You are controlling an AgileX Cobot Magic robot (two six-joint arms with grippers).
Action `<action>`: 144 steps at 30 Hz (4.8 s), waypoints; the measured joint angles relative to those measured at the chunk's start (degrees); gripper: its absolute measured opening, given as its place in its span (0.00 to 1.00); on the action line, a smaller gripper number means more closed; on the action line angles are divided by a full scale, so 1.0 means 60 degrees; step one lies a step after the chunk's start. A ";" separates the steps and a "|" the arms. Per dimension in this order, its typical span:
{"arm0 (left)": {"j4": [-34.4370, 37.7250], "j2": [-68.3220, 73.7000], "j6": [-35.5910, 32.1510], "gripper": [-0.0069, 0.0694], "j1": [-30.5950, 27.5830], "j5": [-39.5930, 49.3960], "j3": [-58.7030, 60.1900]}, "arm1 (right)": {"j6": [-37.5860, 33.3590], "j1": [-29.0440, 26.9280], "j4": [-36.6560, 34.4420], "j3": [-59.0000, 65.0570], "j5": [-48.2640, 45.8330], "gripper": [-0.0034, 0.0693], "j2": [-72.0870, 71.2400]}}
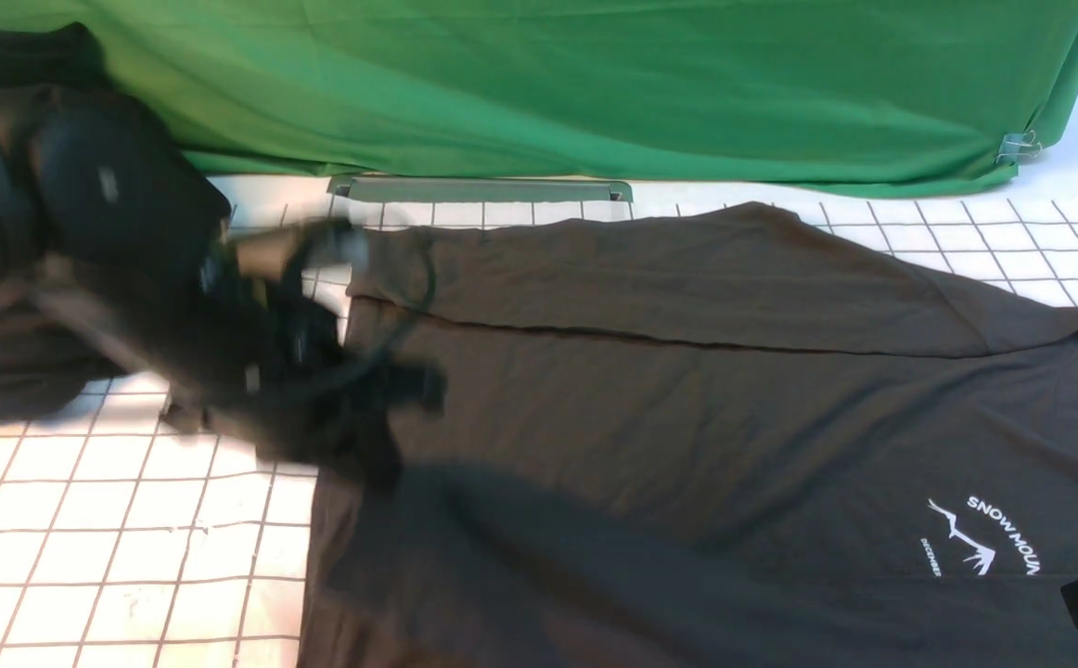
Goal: Fold a long-sleeved shirt over a white checkered tablecloth.
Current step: 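Fold the left side of the black T-shirt inward over its body, then grab the top left corner of the dark shirt with the left gripper, then fold the left side of the dark shirt inward over its body with the left gripper, then grab the top left corner of the dark shirt with the left gripper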
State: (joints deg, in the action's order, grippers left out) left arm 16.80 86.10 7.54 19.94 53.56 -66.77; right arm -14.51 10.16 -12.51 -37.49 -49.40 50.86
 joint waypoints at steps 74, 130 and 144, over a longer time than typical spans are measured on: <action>0.0133 0.6526 0.2672 0.10 -0.1230 -0.0364 -0.7466 | 0.0033 0.0000 0.0018 0.0000 0.1154 0.35 0.0030; -0.0855 0.0081 0.4132 0.60 0.1838 0.0003 0.4512 | 0.0433 0.0000 -0.0030 0.0000 0.1056 0.38 0.0030; -0.0494 0.0081 0.4162 0.36 0.1887 -0.1432 0.4896 | 0.0461 0.0000 -0.0030 0.0000 0.1044 0.38 0.0030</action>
State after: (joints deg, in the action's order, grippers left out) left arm 13.83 86.58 32.51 31.26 44.97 -37.39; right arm -11.74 10.16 -12.69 -37.49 -43.14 51.04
